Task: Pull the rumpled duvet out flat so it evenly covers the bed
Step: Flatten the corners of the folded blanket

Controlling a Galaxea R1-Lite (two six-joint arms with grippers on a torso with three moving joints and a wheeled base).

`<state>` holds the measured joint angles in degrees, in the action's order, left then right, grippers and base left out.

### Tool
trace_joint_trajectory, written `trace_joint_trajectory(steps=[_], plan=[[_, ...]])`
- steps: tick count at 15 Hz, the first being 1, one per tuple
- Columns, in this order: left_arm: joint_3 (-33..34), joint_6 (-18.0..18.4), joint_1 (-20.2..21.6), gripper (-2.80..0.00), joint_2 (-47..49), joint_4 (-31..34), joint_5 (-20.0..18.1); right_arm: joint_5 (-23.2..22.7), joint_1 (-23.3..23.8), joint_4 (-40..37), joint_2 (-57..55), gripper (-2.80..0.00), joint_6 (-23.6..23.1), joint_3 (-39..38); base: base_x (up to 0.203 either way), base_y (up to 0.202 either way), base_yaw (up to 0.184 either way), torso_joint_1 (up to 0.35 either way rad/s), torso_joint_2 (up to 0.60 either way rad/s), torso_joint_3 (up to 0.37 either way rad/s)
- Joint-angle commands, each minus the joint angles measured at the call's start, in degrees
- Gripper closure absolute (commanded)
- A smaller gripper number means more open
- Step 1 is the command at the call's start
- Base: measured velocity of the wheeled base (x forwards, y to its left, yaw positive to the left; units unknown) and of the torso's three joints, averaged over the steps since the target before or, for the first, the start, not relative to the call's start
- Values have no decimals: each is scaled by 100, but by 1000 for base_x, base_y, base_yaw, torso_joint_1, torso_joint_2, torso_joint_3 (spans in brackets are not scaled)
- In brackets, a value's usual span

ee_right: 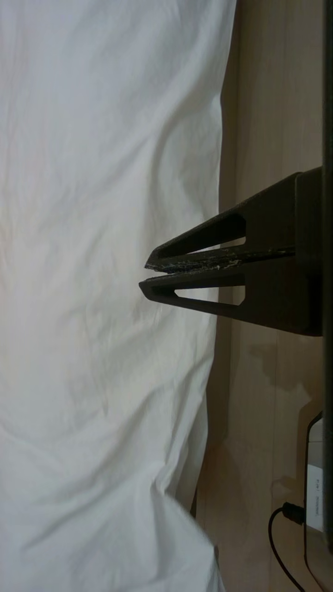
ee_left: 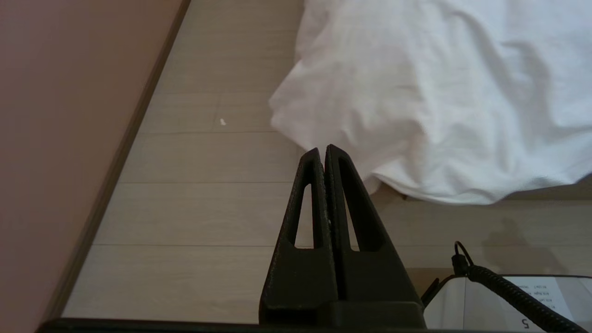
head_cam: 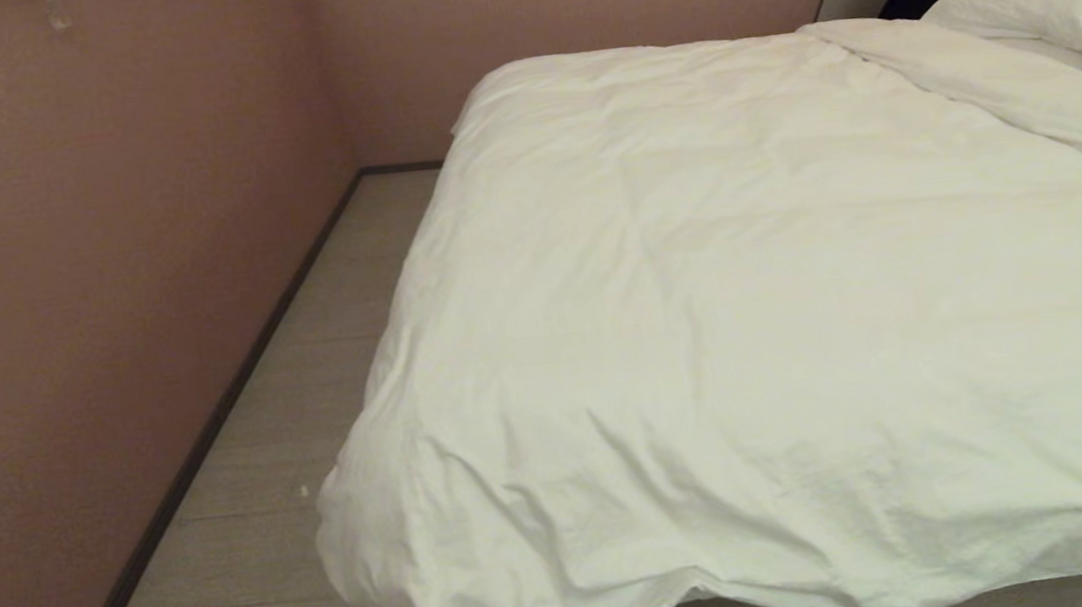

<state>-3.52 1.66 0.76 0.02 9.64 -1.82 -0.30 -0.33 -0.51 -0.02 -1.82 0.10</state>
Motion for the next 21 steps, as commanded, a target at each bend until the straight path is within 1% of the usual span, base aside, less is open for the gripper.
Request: trace_joint_trajectory(steps=[1, 16, 18, 21], plan=[[1, 1, 3, 0, -2, 3, -3, -5, -2, -2, 2, 0, -12, -1, 0, 200, -1, 5, 2, 5], [1, 1, 3, 0, -2, 3, 6, -5, -2, -2, 2, 0, -3, -1, 0, 197, -1, 2, 3, 2], [1, 1, 3, 0, -2, 3, 6, -5, -2, -2, 2, 0, -3, -1, 0, 120, -2, 5, 2, 1], [1, -14, 3, 0, -2, -5, 6, -5, -2, -2, 2, 0, -3, -1, 0, 0, 0, 0, 0, 0]])
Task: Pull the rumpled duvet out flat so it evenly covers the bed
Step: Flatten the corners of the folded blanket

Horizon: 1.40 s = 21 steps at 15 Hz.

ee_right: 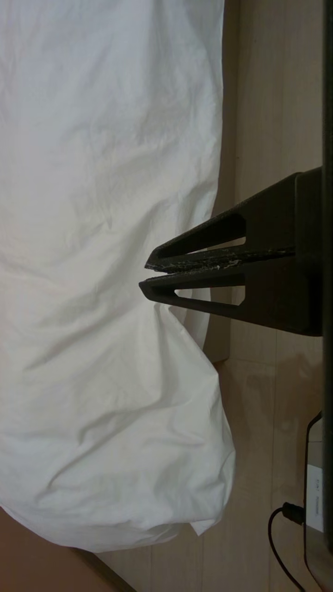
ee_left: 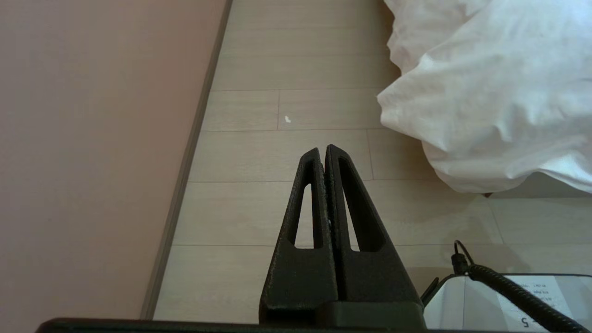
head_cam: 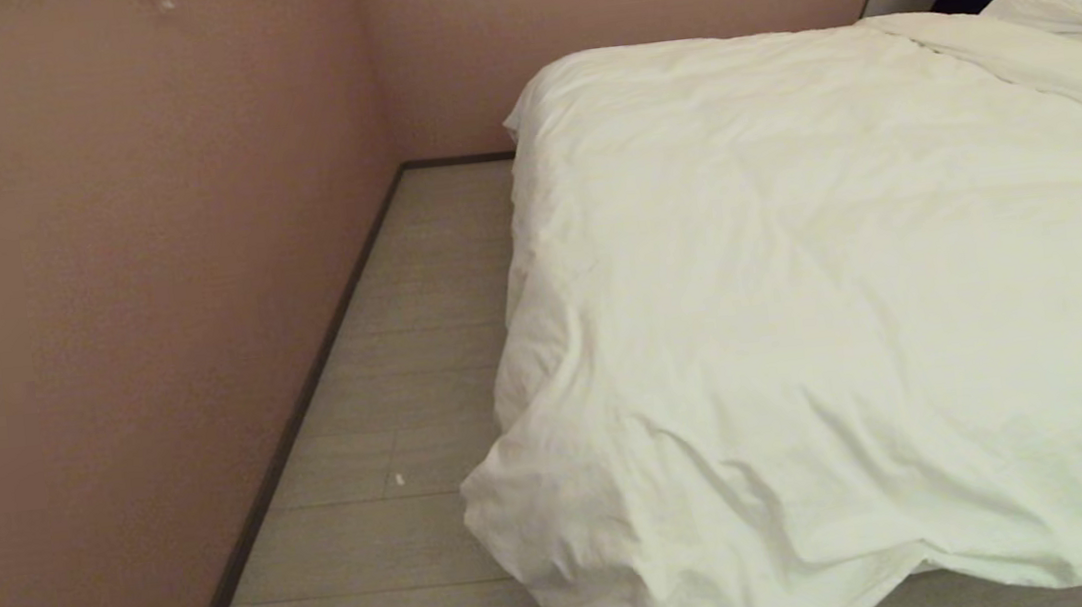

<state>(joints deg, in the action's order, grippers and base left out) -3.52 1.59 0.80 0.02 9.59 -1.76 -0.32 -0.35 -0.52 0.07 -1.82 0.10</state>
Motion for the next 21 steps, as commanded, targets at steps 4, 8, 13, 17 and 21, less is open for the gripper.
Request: trace_joint_trajectory(steps=[4, 8, 13, 17, 21], plan=[[1, -36, -1, 0, -2, -1, 0, -3, 0, 0, -7, 0, -3, -1, 0, 0, 0, 0, 0, 0], [1, -53, -1, 0, -2, -1, 35, -3, 0, 0, -7, 0, -12, -1, 0, 0, 0, 0, 0, 0], [2, -61, -1, 0, -2, -1, 35, 12, 0, 8, -7, 0, 87, -9, 0, 0, 0, 0, 0, 0], [1, -53, -1, 0, -2, -1, 35, -11, 0, 0, -16, 0, 33, -5, 0, 0, 0, 0, 0, 0], [9, -53, -1, 0, -2, -1, 35, 5, 0, -33, -7, 0, 6, 24, 0, 0, 0, 0, 0, 0]])
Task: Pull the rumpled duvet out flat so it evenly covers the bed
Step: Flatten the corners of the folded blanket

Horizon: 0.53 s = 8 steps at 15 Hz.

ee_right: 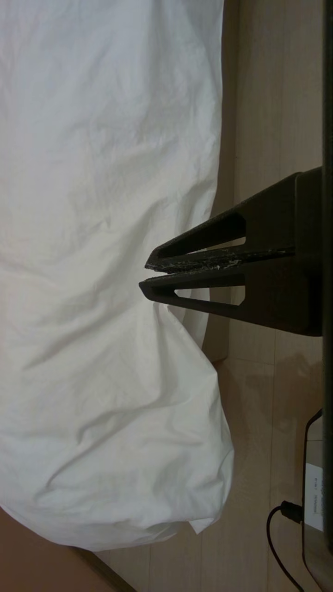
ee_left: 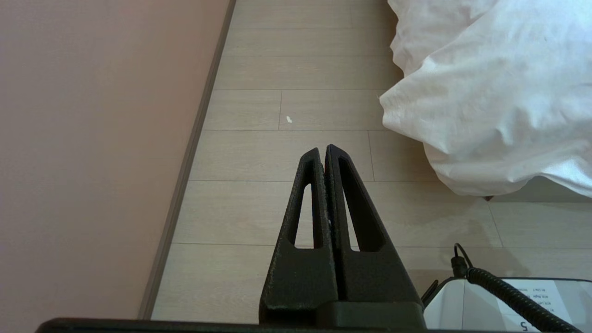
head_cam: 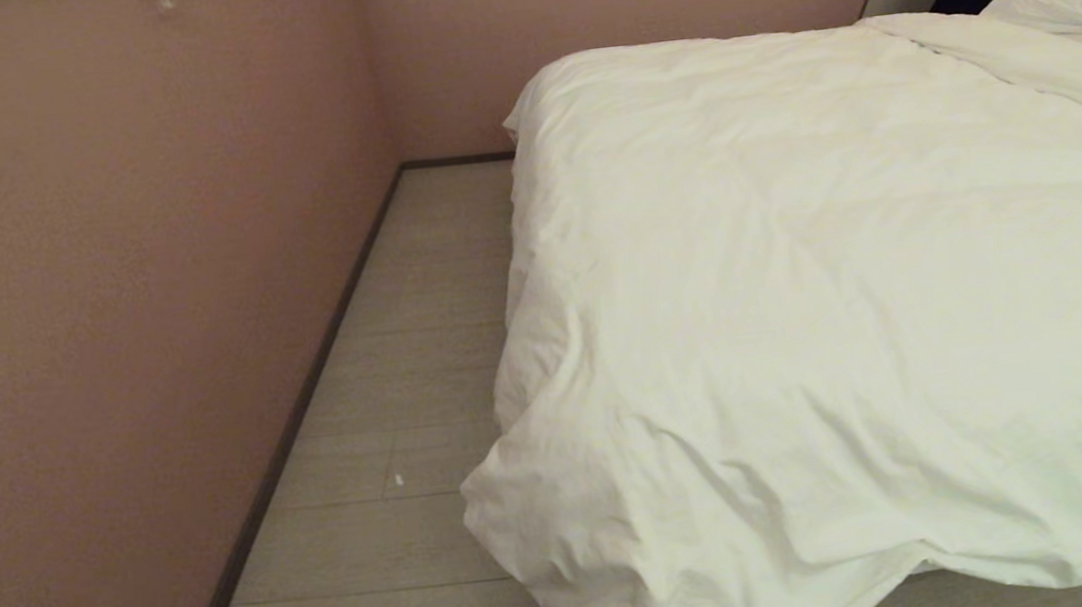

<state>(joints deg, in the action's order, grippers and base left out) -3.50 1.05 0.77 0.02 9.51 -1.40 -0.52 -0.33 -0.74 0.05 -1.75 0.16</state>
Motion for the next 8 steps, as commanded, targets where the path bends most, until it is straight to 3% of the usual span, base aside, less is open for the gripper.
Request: trace_joint_trajectory(steps=[1, 4, 8], plan=[[1, 1, 2, 0, -2, 7, 0, 25, -2, -15, -14, 0, -9, 19, 0, 0, 0, 0, 0, 0], [-1, 1, 2, 0, -2, 7, 0, 16, -1, -77, -17, 0, -27, 358, 0, 0, 0, 0, 0, 0], [-1, 1, 2, 0, -2, 7, 0, -36, -2, -524, -806, 0, -15, 1515, 0, 0, 0, 0, 0, 0]])
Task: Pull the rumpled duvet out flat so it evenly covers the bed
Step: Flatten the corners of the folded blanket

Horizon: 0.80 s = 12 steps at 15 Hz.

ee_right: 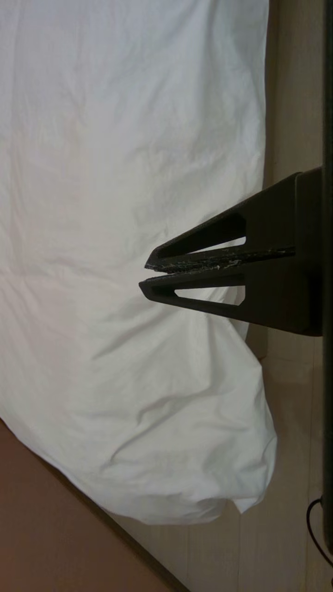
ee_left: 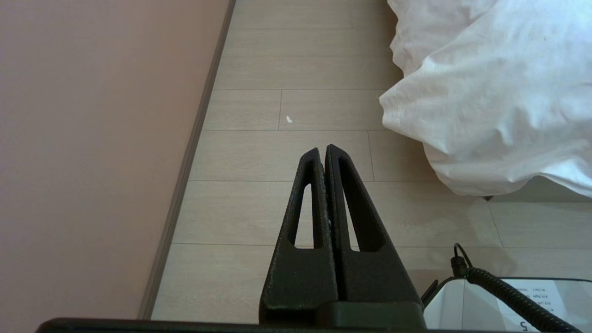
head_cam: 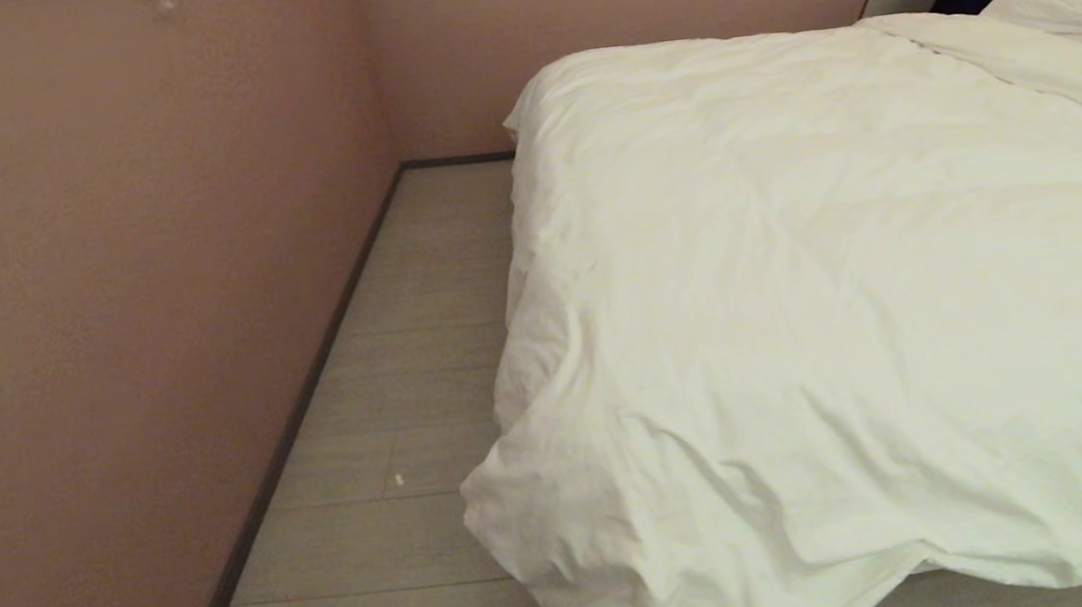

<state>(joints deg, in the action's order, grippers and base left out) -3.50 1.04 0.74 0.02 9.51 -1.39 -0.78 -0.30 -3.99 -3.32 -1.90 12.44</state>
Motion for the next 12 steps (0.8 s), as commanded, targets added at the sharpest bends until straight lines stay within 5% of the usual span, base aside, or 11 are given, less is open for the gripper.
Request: trace_joint_trajectory(steps=[1, 6, 12], plan=[[-2, 1, 5, 0, -2, 7, -2, -17, -7, -222, -862, 0, 22, 461, 0, 0, 0, 0, 0, 0], [0, 1, 5, 0, -2, 7, -2, -47, -23, 568, -3926, 0, 683, 755, 0, 0, 0, 0, 0, 0], [-2, 1, 5, 0, -2, 7, -2, -139, -20, 2712, -7866, 0, 1054, 831, 0, 0, 0, 0, 0, 0]])
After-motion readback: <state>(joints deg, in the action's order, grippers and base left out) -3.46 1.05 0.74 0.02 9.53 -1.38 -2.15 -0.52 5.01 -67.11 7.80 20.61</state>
